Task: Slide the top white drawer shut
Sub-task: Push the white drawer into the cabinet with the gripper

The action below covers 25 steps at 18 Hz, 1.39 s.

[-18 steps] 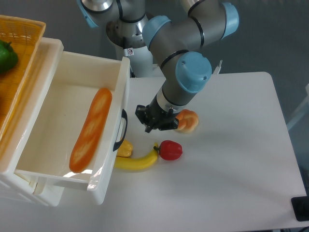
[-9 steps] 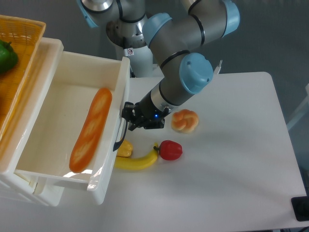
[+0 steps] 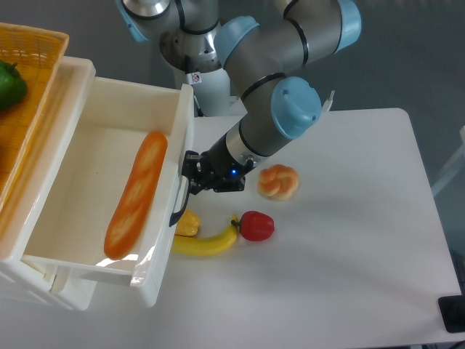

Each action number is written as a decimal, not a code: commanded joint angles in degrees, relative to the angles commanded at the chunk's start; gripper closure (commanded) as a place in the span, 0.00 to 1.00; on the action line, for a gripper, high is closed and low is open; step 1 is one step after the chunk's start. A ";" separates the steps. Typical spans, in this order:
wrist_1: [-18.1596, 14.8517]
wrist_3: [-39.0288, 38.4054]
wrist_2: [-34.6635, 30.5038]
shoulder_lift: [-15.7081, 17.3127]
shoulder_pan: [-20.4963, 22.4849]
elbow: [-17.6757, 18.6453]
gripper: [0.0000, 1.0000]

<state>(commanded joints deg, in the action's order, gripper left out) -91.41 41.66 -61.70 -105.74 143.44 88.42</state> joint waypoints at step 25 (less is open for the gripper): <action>0.53 -8.61 0.88 1.50 -8.08 0.35 1.00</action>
<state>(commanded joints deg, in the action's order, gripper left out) -90.88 33.05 -60.82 -104.24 135.36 88.77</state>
